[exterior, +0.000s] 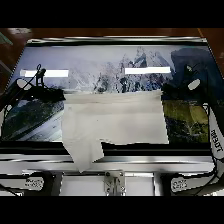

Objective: Fold the shirts.

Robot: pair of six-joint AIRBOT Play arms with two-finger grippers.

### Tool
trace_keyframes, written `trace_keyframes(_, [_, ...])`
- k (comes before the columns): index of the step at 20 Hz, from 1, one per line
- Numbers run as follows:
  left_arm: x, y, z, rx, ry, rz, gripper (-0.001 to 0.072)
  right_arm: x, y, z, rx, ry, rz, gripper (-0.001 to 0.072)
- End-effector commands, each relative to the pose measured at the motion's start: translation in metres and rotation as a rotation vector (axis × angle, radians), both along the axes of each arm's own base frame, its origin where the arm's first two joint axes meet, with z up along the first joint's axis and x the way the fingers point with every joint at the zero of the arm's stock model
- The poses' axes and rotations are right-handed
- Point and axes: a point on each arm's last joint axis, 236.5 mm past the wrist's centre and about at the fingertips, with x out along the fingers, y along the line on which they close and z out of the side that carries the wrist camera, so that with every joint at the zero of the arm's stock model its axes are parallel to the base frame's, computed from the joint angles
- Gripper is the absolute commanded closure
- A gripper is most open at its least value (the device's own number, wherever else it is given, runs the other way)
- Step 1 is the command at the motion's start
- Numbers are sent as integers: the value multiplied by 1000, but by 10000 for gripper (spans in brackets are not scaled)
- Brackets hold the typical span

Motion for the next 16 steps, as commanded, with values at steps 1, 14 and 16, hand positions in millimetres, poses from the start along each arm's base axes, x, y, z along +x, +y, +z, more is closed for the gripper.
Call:
trace_keyframes(1, [-51, 5, -26, 7, 253, -42, 672, -41, -4, -28, 16, 208, 2, 651])
trace_keyframes(14, [-66, 0, -39, -21, 365, -36, 297, -60, 20, -44, 135, 335, 2, 211])
trace_keyframes(16, [-79, 9, -20, -44, 428, -56, 171, -65, 16, -24, 123, 337, 76, 198])
